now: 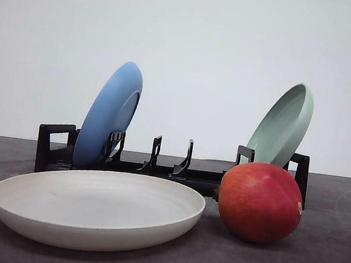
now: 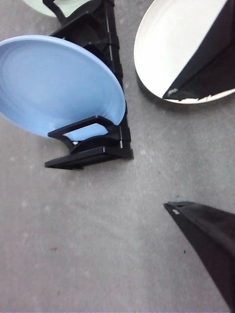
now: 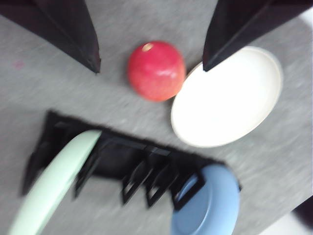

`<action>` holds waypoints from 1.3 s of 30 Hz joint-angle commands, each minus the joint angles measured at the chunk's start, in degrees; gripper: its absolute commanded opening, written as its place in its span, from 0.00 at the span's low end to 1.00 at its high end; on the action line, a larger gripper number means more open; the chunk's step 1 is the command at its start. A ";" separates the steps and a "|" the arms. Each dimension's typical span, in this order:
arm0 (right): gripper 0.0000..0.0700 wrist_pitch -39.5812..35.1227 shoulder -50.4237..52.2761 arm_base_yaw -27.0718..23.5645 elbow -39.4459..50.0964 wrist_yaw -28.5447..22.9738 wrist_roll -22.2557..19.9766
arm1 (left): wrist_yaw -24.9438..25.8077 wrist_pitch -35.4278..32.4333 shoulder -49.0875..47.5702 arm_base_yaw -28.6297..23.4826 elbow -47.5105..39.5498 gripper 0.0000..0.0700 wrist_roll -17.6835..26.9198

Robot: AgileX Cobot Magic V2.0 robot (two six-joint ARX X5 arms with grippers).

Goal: Place pomegranate in white plate

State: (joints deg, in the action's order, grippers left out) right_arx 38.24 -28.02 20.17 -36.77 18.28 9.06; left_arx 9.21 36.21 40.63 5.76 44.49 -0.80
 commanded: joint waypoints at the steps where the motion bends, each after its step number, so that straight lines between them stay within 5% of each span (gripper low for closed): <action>1: 0.60 -0.49 -1.96 0.78 -0.63 0.53 1.57 | -0.17 -0.37 0.23 0.14 0.20 0.55 -0.05; 4: 0.61 -0.67 -5.78 2.57 -0.68 1.07 1.61 | -0.19 -0.20 0.23 0.30 0.20 0.55 -0.09; 9: 0.81 -3.10 -13.39 6.58 -0.75 0.71 1.64 | -0.19 -0.14 0.23 0.30 0.20 0.55 -0.11; 22: 0.81 -9.53 -36.59 13.66 -4.63 -7.75 1.28 | -0.17 0.17 0.23 0.30 0.20 0.55 -0.15; 28: 0.88 -14.06 -44.37 13.88 -5.75 -7.72 0.70 | -0.19 0.19 0.30 0.30 0.20 0.55 -0.15; 39: 0.86 -17.59 -50.21 14.32 -5.75 -7.61 0.75 | -0.18 0.20 1.26 0.30 0.20 0.55 -0.15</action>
State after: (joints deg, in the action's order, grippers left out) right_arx 21.19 -77.49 34.00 -41.54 10.68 10.26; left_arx 9.13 36.75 41.48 5.91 44.49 -0.91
